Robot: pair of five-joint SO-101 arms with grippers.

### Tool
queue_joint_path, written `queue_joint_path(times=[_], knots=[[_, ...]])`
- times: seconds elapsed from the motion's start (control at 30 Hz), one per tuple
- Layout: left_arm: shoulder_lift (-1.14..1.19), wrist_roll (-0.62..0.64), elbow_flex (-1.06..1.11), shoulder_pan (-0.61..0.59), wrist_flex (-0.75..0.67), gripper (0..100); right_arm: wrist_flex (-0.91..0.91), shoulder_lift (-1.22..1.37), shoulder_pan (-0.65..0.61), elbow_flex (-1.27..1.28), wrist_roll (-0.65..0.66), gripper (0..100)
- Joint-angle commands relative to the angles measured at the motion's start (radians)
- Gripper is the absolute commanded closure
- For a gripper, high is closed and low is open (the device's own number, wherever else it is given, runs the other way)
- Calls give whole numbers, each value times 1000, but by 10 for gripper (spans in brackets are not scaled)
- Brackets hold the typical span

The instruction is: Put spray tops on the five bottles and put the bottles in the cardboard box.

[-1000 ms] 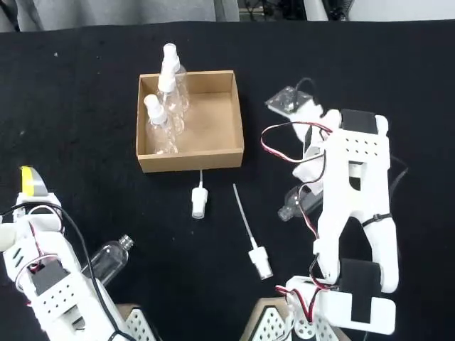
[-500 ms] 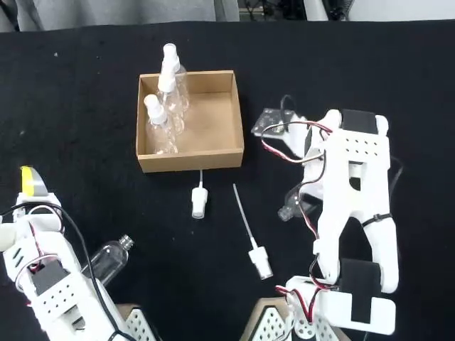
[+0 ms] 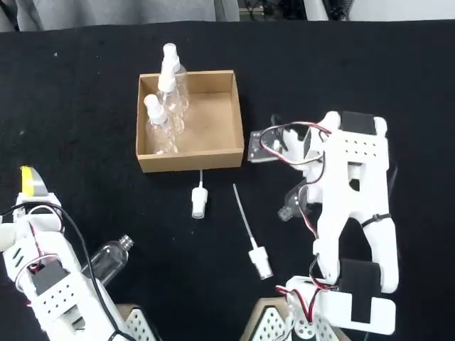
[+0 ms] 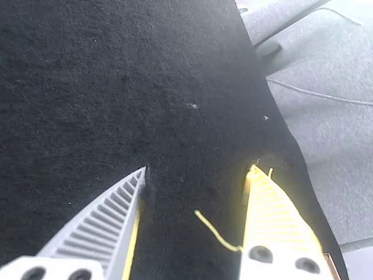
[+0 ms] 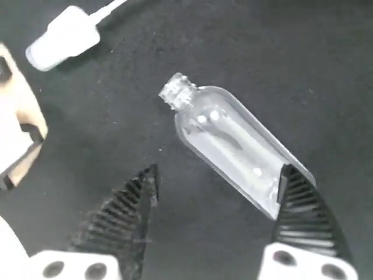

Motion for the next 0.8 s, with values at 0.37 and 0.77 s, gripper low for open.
queue_joint_path(times=[0.37, 0.77], knots=[[-15, 2, -64, -4, -2, 752, -473, 5, -18, 295, 26, 726], [-15, 2, -64, -2, -2, 752, -618, 5, -20, 383, -86, 726]])
